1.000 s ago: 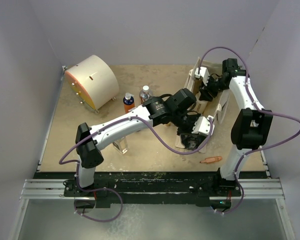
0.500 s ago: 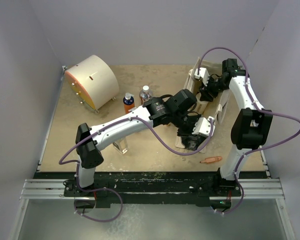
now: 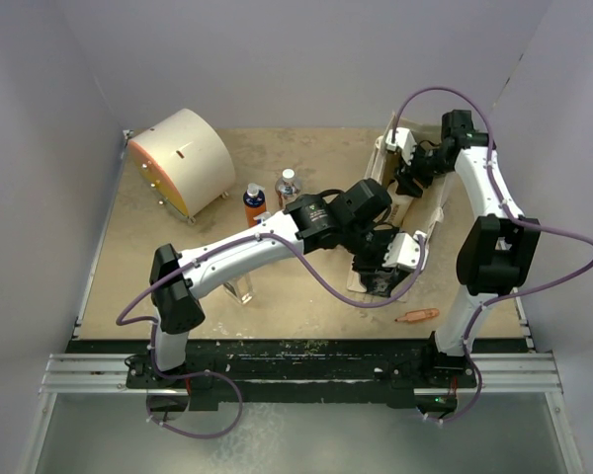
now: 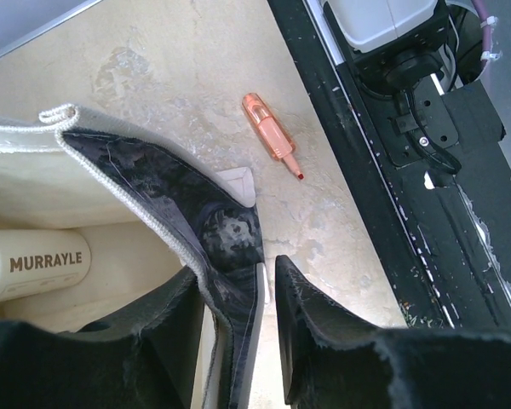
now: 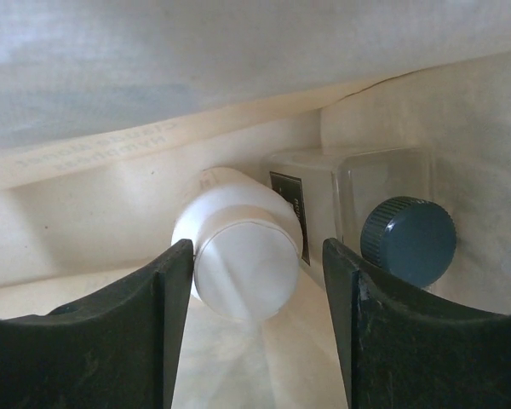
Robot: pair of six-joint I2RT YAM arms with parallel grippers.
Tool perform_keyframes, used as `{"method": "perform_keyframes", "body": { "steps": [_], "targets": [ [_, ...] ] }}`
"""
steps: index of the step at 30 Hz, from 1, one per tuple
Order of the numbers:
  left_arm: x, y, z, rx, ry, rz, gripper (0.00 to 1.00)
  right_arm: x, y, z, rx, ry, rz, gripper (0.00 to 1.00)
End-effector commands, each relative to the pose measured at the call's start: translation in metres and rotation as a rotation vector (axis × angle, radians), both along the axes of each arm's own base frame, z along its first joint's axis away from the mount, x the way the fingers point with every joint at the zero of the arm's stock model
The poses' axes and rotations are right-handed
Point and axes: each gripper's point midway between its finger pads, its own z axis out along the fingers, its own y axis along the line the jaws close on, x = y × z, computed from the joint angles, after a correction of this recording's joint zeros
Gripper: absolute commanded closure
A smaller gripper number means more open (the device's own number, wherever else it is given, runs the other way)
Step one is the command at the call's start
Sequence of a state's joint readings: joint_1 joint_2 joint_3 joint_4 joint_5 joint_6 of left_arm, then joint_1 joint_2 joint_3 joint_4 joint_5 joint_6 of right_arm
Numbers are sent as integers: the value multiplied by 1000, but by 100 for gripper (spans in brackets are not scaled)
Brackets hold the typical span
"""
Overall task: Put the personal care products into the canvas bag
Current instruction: Place the care product in the canvas bag.
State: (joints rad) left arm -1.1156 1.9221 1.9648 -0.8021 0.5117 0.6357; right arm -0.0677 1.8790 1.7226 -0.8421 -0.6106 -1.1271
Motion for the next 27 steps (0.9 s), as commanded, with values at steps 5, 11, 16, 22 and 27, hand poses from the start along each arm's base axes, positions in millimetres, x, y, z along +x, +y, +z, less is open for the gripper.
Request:
{"method": "perform_keyframes", "body": {
  "steps": [5, 11, 16, 22, 27],
  "targets": [
    [-12, 2, 19, -25, -1, 10, 57, 11, -4, 34, -17, -89, 0, 32],
    [-11, 2, 23, -33, -2, 26, 56, 5, 0, 54, 21, -97, -29, 30],
    [-10, 1, 27, -46, -7, 39, 57, 1, 5, 85, 72, -123, -73, 30],
    [-8, 0, 33, -60, -8, 54, 56, -2, 10, 123, 151, -162, -158, 30],
    [-7, 0, 38, -73, -11, 70, 56, -8, 13, 149, 219, -173, -235, 28]
  ]
}}
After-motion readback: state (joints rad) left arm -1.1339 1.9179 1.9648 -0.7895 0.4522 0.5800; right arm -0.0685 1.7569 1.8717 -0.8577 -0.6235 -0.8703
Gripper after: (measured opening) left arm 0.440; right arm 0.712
